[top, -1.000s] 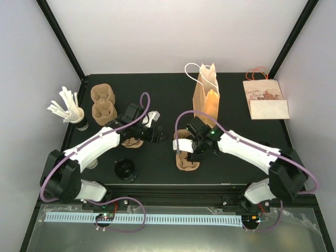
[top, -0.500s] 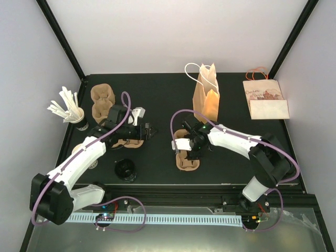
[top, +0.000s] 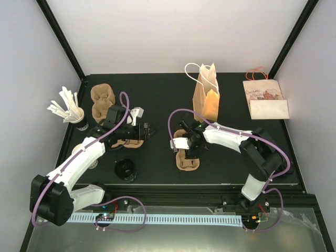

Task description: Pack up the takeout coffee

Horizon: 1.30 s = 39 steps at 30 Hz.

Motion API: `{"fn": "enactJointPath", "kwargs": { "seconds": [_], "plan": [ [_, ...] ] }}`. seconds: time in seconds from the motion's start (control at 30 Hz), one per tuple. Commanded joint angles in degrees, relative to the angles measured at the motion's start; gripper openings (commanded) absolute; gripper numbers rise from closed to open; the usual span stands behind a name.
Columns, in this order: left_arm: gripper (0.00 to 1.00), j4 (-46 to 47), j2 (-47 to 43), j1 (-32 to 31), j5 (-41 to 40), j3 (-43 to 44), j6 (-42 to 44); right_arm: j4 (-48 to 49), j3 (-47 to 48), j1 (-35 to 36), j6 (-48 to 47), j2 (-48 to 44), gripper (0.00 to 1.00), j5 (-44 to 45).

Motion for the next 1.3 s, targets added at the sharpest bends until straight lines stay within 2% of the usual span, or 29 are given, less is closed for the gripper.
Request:
{"fn": "enactJointPath", "kwargs": {
  "seconds": [0.0,0.1,0.23,0.3,0.37,0.6,0.8,0.93,1.03,1.2,1.27],
  "plan": [
    [0.84,0.6,-0.3,0.8,1.4,0.1,0.7,0.6,1.9,-0.1,0.0,1.6,0.76,-0.1],
    [0.84,0.4,-0.3,1.1,1.5,0.4,0.9,0.3,2.4,-0.1,-0.1,2.1,0.71,-0.5],
    [0.84,0.0,-0.2,1.4,1.6,0.6,1.1,-0.6,3.3,-0.1,-0.1,1.5,0.58,-1.1],
    [0.84,0.0,-0.1,1.5,1.6,0.7,1.2,-0.8,3.6,-0.1,0.2,0.6,0.57,-1.3],
    [0.84,-0.1,-0.1,1.6,1.6,0.9,1.3,-1.3,3.8,-0.1,0.1,-0.6,0.51,-1.7],
    [0.84,-0.7,-0.2,2.1,1.6,1.7,1.5,-1.9,4.5,-0.1,1.3,-6.2,0.44,-2.4],
    [0.85,0.6,-0.7,2.2,2.6,2.2,1.2,-2.2,6.9,-0.2,5.2,-13.2,0.44,-6.5],
    [0.87,6.6,-0.4,2.4,6.7,2.4,-1.4,-0.3,9.2,-0.3,9.9,-20.9,0.44,-11.3],
    [0.99,10.7,1.6,2.9,6.7,4.2,-4.6,2.0,8.8,-0.7,14.5,-27.3,0.44,-13.3],
    [0.99,20.0,9.4,2.8,11.0,10.2,-11.5,8.9,5.1,-4.8,28.1,-38.0,0.39,-9.5],
    [0.99,24.1,13.5,2.1,12.6,13.3,-14.5,11.9,3.1,-7.7,33.3,-42.8,0.4,-7.5]
  ]
}}
